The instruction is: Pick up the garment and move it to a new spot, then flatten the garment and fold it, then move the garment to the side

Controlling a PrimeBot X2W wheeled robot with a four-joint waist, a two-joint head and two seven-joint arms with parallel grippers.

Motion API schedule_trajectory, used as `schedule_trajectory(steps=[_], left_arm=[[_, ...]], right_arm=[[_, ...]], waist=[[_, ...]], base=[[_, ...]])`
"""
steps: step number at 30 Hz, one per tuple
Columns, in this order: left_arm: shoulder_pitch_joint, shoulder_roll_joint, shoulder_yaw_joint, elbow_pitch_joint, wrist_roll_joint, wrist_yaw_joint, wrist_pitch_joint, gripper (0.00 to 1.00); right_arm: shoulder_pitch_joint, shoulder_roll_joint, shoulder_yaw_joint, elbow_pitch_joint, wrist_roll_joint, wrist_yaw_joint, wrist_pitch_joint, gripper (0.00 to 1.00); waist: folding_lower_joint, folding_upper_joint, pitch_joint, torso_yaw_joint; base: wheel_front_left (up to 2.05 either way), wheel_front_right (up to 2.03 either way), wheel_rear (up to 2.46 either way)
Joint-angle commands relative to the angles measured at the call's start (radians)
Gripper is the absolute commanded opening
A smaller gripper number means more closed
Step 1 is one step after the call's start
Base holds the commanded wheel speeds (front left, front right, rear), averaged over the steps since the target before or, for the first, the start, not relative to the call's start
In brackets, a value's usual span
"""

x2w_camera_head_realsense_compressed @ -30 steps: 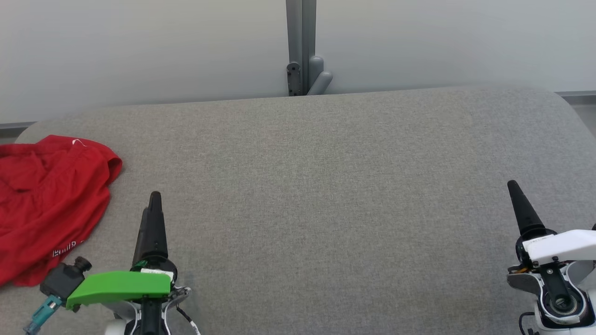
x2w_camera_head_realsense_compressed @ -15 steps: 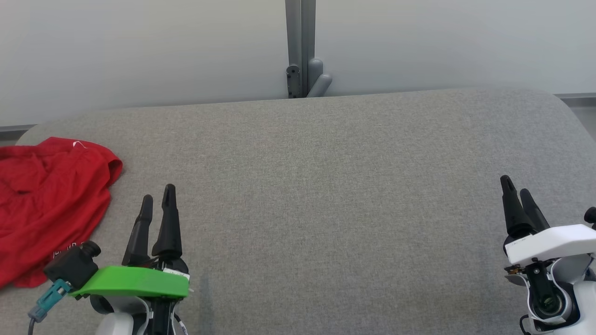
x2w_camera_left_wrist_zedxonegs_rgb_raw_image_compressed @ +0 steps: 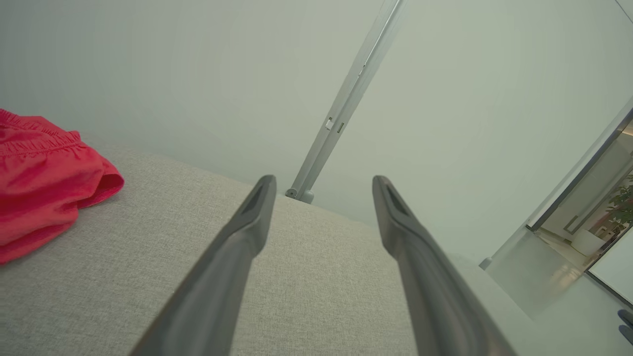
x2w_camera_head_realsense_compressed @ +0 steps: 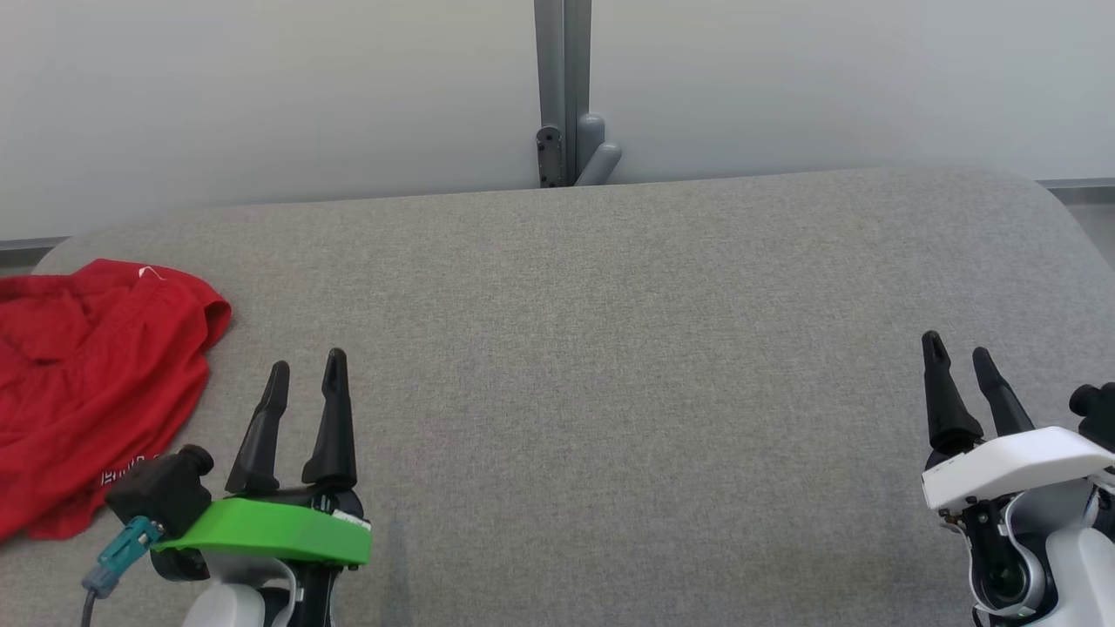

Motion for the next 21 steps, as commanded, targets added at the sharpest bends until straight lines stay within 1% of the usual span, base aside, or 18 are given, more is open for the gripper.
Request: schedule_trajectory(steps=[1, 21], left_arm=[[-0.020, 0.012, -0.003, -0.007, 0.038, 0.004, -0.008, 1.00], [0.011, 0.023, -0.026, 0.030, 0.254, 0.038, -0.026, 1.00]], right_arm=[[-0.005, -0.013, 0.008, -0.009, -0.037, 0.000, -0.016, 1.00], [0.019, -0.008, 0.061, 0.014, -0.262, 0.000, -0.104, 1.00]], waist=[[0.0000, 0.0000, 0.000, 0.000], [0.0000, 0.0000, -0.008, -0.001]], base=[[0.00, 0.00, 0.00], [0.00, 0.00, 0.00]])
